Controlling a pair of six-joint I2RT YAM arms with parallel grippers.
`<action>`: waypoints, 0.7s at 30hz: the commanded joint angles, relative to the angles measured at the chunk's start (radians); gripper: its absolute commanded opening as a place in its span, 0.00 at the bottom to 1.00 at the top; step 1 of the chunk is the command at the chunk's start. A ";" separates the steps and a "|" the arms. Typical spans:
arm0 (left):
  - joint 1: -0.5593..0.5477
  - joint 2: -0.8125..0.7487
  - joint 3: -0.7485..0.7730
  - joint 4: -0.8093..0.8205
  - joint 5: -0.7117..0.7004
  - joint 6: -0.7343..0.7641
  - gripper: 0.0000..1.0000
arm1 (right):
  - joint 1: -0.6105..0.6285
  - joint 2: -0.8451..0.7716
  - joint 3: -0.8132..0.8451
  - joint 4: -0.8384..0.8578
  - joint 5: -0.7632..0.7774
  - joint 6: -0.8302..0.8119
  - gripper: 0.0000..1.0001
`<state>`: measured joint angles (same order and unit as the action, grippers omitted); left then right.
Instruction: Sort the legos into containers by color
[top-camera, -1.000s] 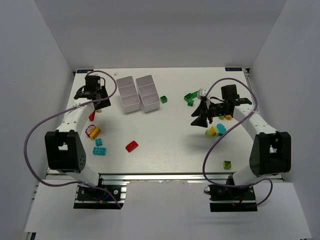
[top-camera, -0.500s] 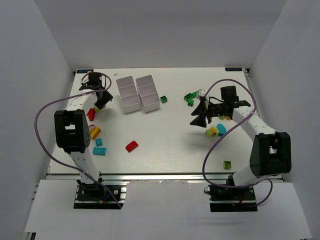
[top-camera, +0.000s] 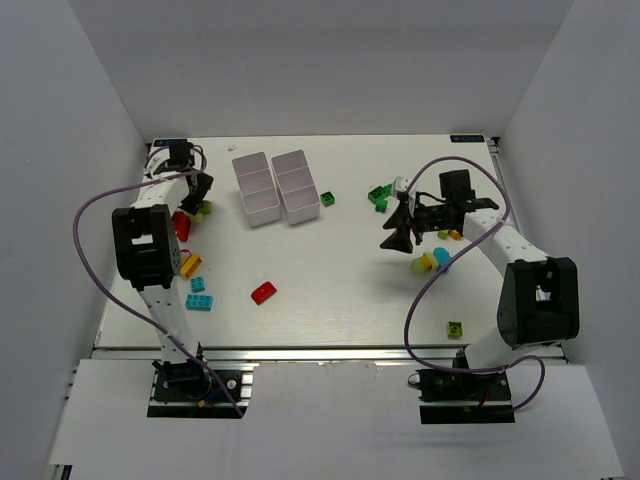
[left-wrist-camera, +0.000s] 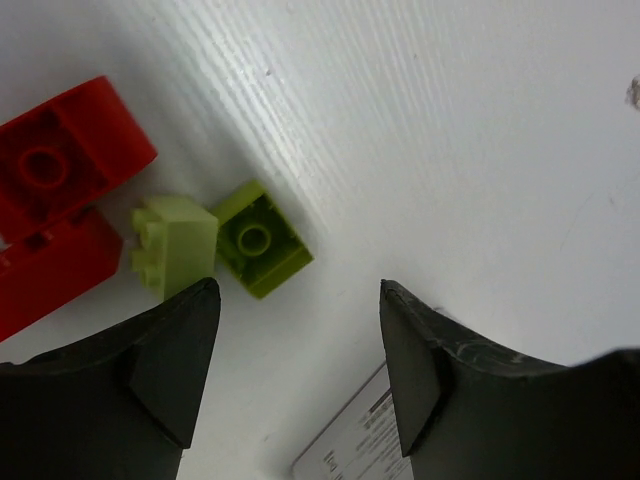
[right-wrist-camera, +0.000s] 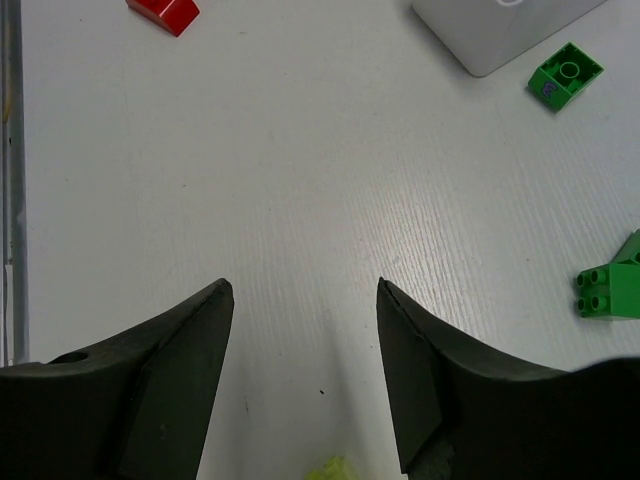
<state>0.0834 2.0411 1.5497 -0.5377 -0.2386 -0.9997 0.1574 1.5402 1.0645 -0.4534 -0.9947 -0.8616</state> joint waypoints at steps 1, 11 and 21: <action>0.001 0.043 0.058 0.015 -0.022 -0.053 0.75 | -0.007 0.014 0.049 -0.024 -0.005 -0.031 0.65; 0.003 0.059 0.043 0.024 0.006 -0.059 0.73 | -0.019 0.015 0.029 0.004 0.002 -0.016 0.65; 0.027 0.142 0.127 -0.047 -0.050 -0.027 0.62 | -0.022 0.035 0.060 -0.054 -0.009 -0.071 0.64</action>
<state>0.0975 2.1593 1.6176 -0.5396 -0.2508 -1.0431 0.1432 1.5700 1.0798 -0.4793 -0.9894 -0.8974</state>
